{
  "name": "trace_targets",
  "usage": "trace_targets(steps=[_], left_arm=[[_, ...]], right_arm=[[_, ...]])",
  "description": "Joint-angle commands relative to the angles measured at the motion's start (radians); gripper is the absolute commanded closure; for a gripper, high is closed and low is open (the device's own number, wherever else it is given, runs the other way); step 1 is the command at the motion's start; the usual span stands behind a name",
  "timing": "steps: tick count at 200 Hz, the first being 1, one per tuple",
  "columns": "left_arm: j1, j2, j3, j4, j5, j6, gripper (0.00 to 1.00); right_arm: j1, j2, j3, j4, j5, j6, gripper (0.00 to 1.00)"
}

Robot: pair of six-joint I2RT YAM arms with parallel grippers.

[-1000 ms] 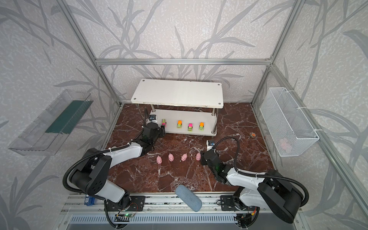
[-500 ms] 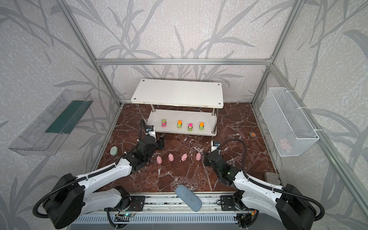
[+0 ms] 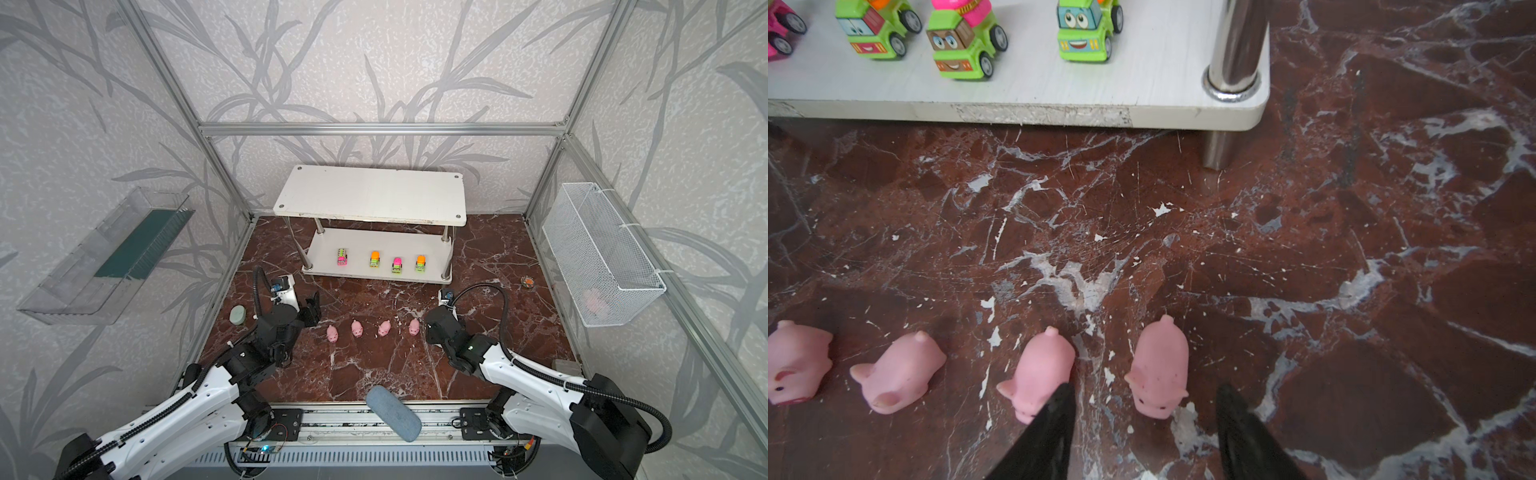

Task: Place and organize the plastic toys onto the shelf
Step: 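Withdraw the left gripper from the shelf while the right gripper lowers over a pig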

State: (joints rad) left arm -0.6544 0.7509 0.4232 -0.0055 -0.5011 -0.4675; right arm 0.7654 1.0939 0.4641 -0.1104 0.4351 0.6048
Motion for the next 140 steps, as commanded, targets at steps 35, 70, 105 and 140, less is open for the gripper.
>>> trace_targets(steps=[35,70,105,140], left_arm=[[0.003,-0.041,-0.039,-0.002,-0.023,0.000,0.36],[0.009,-0.033,-0.049,0.014,-0.012,-0.002,0.36],[0.012,-0.032,-0.049,0.016,-0.006,-0.002,0.36],[0.016,-0.033,-0.050,0.013,-0.009,0.001,0.36]], right_arm=[[-0.005,0.103,0.039,0.009,0.011,-0.012,0.41],[-0.012,0.199,0.054,0.055,0.012,-0.010,0.40],[-0.038,0.281,0.067,0.111,-0.001,-0.013,0.41],[-0.073,0.347,0.077,0.155,-0.029,-0.023,0.43]])
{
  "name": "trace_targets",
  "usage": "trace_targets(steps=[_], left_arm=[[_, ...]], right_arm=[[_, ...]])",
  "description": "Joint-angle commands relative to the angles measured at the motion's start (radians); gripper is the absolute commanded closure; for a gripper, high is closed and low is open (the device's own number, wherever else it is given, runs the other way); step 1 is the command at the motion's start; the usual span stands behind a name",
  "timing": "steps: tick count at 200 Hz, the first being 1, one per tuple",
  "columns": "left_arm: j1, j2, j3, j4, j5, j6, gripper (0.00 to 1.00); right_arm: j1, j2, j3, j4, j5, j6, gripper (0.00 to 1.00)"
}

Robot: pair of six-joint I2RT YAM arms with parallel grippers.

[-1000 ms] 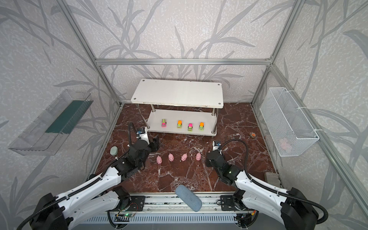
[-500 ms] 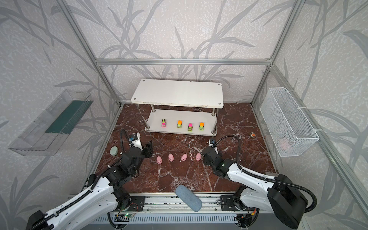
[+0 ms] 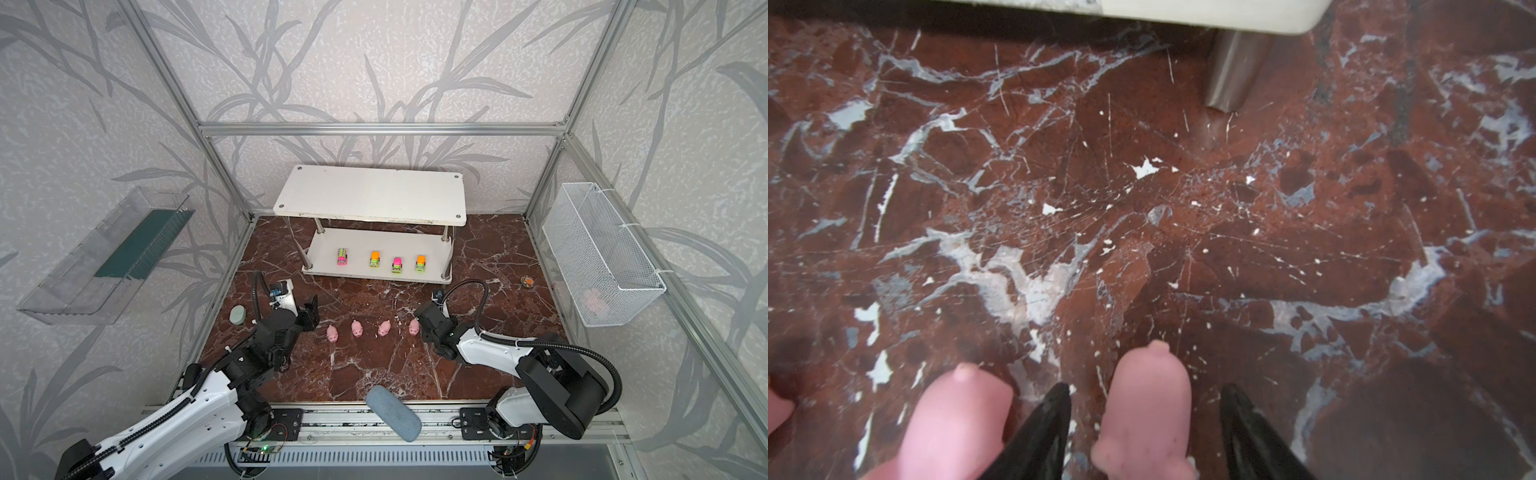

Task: Place and organize the plastic toys onto the shelf
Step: 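Withdraw the left gripper from the shelf while the right gripper lowers over a pig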

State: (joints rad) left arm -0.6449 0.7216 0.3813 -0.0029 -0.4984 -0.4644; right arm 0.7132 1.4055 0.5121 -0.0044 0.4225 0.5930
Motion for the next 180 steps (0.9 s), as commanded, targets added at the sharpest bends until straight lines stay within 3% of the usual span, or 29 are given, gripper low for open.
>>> trace_targets(steps=[1,57,83,180], left_arm=[[0.008,-0.004,-0.008,0.011,-0.012,-0.002,0.36],[0.021,0.019,-0.008,0.022,-0.006,-0.005,0.36],[0.027,0.037,0.000,0.031,0.004,-0.003,0.36],[0.037,0.070,0.004,0.060,0.031,-0.010,0.36]], right_arm=[[-0.021,0.038,0.029,0.050,-0.017,-0.012,0.44],[-0.035,0.101,0.042,0.066,-0.011,0.005,0.52],[-0.036,0.115,0.042,0.056,0.006,0.019,0.62],[-0.036,-0.006,0.050,-0.095,0.006,0.033,0.80]])
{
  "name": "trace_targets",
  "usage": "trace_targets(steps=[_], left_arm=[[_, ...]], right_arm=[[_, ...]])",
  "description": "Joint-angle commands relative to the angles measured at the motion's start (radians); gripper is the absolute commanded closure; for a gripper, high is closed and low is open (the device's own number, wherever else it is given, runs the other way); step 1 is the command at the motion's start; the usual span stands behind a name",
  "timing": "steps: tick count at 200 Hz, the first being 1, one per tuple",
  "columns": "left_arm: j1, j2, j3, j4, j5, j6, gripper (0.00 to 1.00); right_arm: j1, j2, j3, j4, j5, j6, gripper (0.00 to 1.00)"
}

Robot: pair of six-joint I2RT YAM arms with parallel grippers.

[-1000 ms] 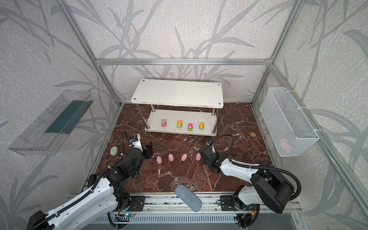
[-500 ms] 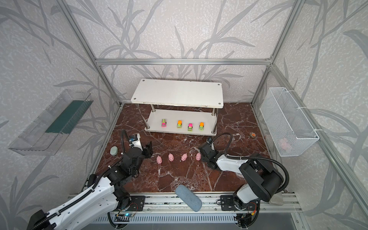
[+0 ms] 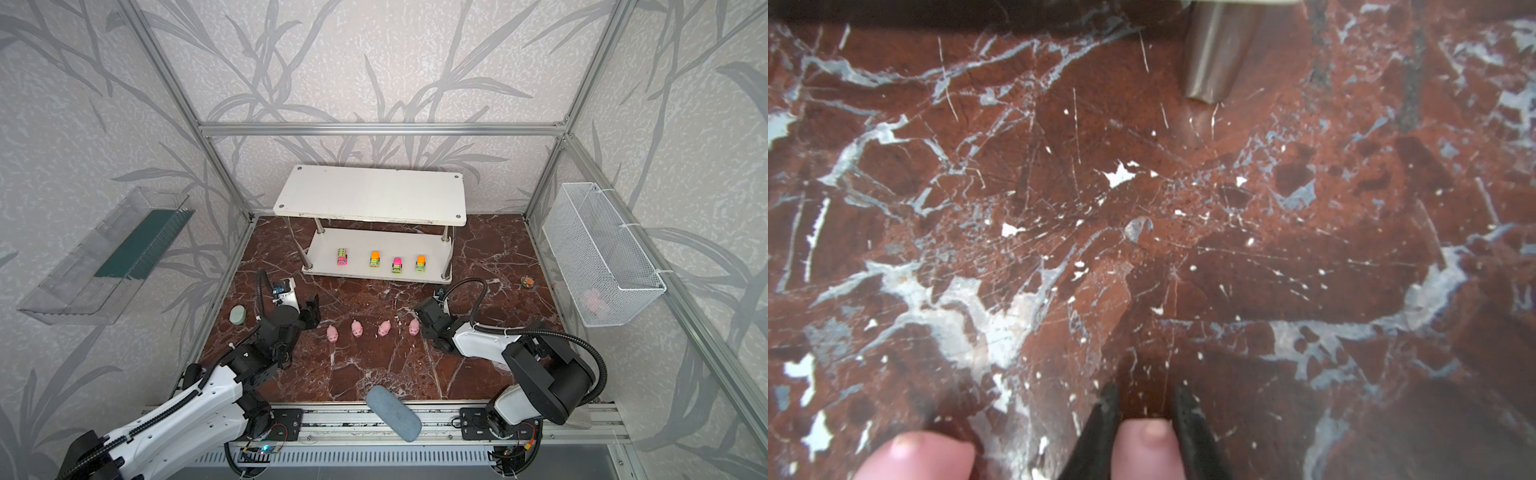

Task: Place and organize the plastic toys onto the shelf
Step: 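Withdraw the left gripper from the shelf while the right gripper lowers over a pig, then grasp a pink pig with the right gripper and lift it toward the top shelf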

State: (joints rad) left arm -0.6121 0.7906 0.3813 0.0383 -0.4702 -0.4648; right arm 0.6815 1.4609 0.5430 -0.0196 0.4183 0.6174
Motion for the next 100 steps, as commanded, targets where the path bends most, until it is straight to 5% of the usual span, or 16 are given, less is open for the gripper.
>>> trace_targets(steps=[1,100], left_arm=[[0.005,0.001,0.004,0.018,0.003,-0.009,0.36],[0.014,-0.004,-0.001,0.028,0.025,-0.015,0.36]], right_arm=[[-0.005,-0.064,0.020,-0.083,0.008,0.008,0.80],[0.000,-0.537,0.246,-0.576,-0.032,-0.076,0.79]])
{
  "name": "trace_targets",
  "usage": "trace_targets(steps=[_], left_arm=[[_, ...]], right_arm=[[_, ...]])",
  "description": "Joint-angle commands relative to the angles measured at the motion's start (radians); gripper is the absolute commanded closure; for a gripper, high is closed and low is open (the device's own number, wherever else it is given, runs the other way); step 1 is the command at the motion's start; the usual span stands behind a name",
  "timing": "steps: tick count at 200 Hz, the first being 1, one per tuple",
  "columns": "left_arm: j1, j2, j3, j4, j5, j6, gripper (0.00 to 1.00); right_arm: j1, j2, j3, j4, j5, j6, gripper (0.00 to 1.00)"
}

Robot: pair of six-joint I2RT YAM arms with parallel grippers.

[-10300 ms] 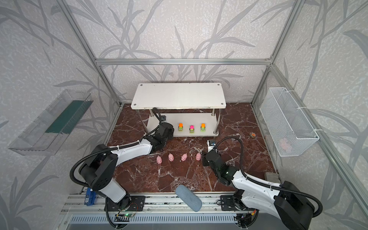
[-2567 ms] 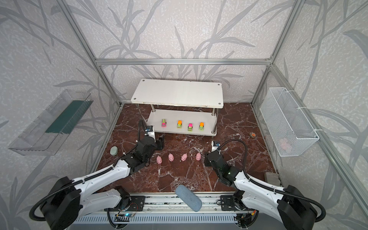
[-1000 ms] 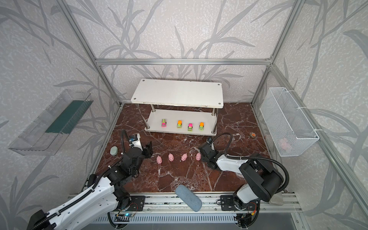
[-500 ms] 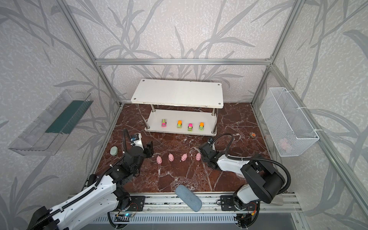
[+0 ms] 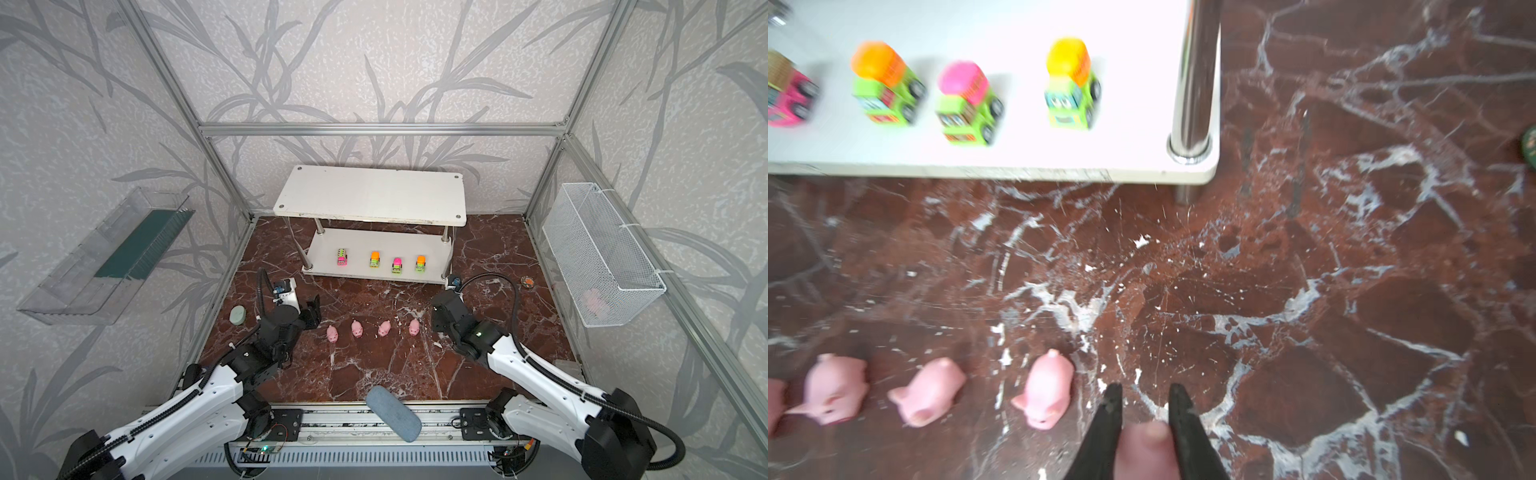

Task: Place and organize the plastic toys onto the shelf
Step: 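Grasp a pink pig with the right gripper and lift it toward the top shelf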

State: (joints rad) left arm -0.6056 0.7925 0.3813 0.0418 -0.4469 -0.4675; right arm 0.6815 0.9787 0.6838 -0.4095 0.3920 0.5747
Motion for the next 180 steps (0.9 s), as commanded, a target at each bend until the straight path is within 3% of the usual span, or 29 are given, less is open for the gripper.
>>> trace_targets(steps=[1,65,132,180], left_arm=[[0.007,-0.006,-0.002,0.024,0.001,-0.013,0.36],[0.011,-0.028,0.003,0.012,0.012,-0.008,0.36],[0.018,-0.032,0.017,0.006,0.031,-0.016,0.36],[0.023,-0.019,0.034,-0.006,0.068,-0.037,0.36]], right_arm=[[0.002,-0.057,0.109,-0.190,-0.006,-0.035,0.79],[0.029,0.010,0.542,-0.395,0.015,-0.157,0.79],[0.020,0.288,1.008,-0.415,0.097,-0.359,0.78],[-0.096,0.534,1.318,-0.432,-0.011,-0.406,0.77]])
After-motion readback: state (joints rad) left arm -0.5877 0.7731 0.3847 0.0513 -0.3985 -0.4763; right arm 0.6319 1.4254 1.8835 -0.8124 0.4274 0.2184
